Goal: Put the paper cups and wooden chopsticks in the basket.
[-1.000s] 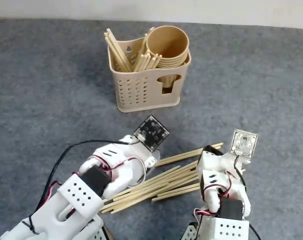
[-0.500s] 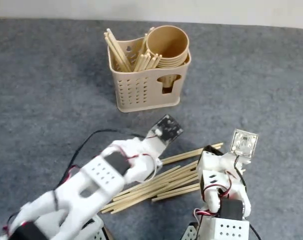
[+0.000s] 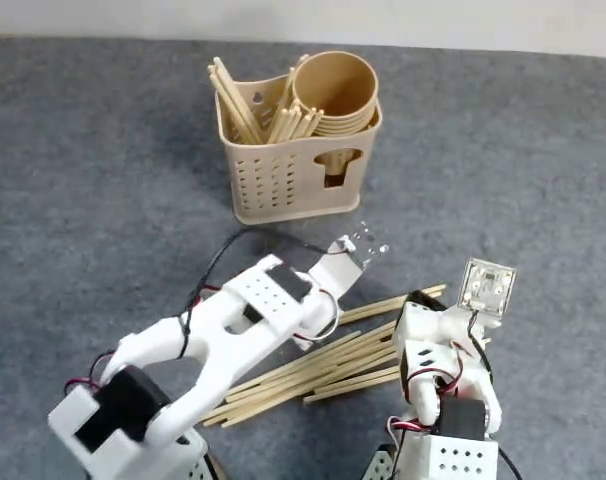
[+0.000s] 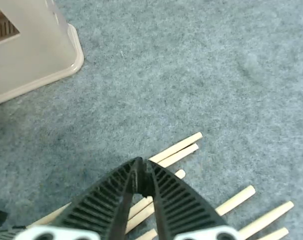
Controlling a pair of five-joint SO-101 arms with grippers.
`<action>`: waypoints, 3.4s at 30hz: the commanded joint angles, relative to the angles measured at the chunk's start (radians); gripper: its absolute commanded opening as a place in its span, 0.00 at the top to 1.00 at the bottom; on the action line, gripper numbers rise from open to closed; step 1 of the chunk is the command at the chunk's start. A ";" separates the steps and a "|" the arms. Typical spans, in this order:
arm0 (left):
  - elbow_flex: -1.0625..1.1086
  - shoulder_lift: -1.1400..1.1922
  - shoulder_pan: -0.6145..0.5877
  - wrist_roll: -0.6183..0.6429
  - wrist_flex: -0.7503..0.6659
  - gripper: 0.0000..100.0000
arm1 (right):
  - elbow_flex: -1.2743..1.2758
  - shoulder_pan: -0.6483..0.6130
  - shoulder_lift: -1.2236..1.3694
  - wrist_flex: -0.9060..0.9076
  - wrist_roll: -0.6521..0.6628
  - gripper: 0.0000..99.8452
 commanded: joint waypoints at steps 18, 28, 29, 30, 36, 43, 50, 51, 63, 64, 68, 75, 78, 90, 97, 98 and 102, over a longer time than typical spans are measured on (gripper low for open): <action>-0.240 0.015 -0.044 -0.014 0.292 0.96 | 0.137 0.010 -0.018 -0.024 0.009 0.99; -0.124 -0.104 -0.045 -0.009 0.267 0.85 | 0.137 0.010 -0.018 -0.024 0.009 0.99; -0.125 -0.090 -0.045 -0.009 0.264 0.85 | 0.137 0.010 -0.018 -0.024 0.009 0.99; -0.130 -0.071 -0.045 -0.008 0.262 0.85 | 0.137 0.010 -0.018 -0.024 0.009 0.99; -0.151 0.074 -0.045 -0.008 0.189 0.85 | 0.137 0.010 -0.018 -0.024 0.009 0.99; -0.257 0.180 -0.054 -0.015 0.230 0.96 | 0.137 0.010 -0.018 -0.024 0.009 0.99; -0.252 0.148 -0.054 -0.015 0.236 1.00 | 0.137 0.010 -0.018 -0.024 0.009 0.99; -0.249 0.133 -0.054 -0.015 0.239 1.00 | 0.137 0.010 -0.018 -0.024 0.009 0.99; -0.156 -0.113 -0.071 -0.017 0.316 0.94 | 0.137 0.010 -0.018 -0.024 0.009 0.99; -0.150 -0.125 -0.082 -0.017 0.316 0.90 | 0.137 0.010 -0.018 -0.024 0.009 0.99; -0.142 -0.166 -0.160 -0.017 0.311 0.85 | 0.137 0.010 -0.018 -0.024 0.009 0.99; -0.130 -0.176 -0.183 -0.011 0.261 0.86 | 0.137 0.010 -0.018 -0.024 0.009 0.99; -0.079 -0.176 -0.170 -0.011 0.144 0.86 | 0.137 0.010 -0.018 -0.024 0.009 0.99; -0.163 0.039 -0.093 -0.011 0.035 0.86 | 0.137 0.010 -0.018 -0.024 0.009 0.99; -0.294 0.176 -0.091 -0.008 0.037 0.86 | 0.137 0.010 -0.018 -0.024 0.009 0.99; -0.303 0.182 -0.093 -0.008 0.037 0.86 | 0.137 0.010 -0.018 -0.024 0.009 0.99; -0.337 0.219 -0.085 -0.008 0.037 0.86 | 0.137 0.010 -0.018 -0.024 0.009 0.99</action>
